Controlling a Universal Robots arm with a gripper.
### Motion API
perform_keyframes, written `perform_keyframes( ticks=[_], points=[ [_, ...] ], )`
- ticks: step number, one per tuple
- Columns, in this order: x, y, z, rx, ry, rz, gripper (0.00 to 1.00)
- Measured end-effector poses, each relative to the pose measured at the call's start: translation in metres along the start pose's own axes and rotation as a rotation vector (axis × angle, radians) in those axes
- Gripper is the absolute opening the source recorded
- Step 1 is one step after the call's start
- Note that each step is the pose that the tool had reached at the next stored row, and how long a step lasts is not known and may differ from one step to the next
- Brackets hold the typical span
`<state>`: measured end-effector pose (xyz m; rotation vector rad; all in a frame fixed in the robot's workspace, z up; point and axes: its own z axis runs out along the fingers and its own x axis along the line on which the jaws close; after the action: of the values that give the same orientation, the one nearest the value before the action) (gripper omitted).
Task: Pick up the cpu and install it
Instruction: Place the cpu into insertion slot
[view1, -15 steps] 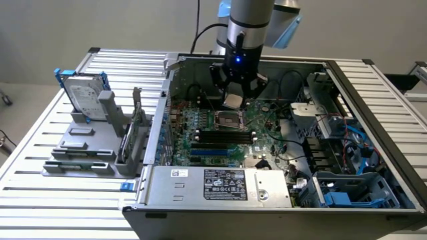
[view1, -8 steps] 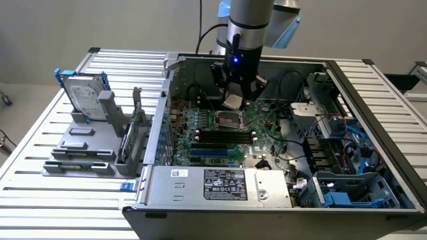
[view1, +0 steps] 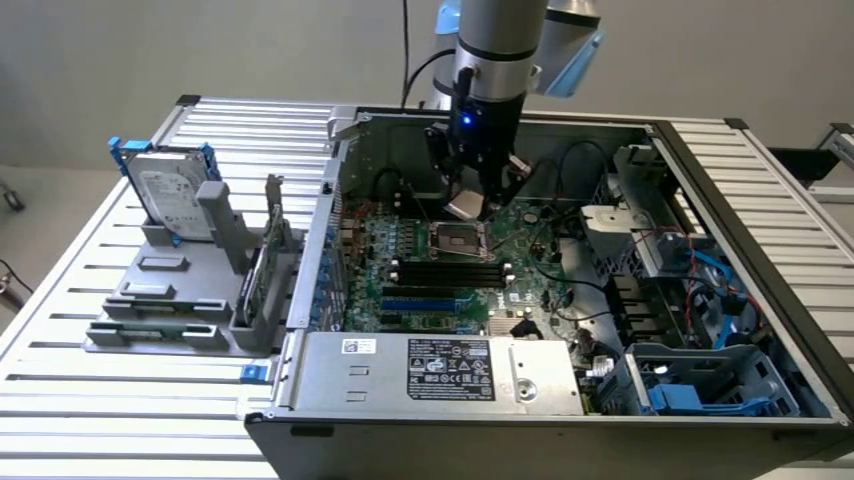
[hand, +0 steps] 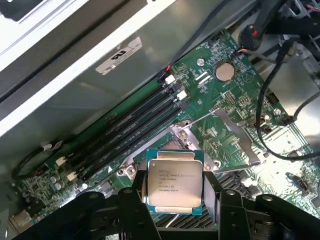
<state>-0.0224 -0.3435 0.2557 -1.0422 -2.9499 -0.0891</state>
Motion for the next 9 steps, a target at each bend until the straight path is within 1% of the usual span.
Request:
perform_keyframes(
  ticks=[9],
  points=[
    [-0.0001, -0.0002, 0.0035, -0.0048, -0.0080, 0.163, 0.55]
  ],
)
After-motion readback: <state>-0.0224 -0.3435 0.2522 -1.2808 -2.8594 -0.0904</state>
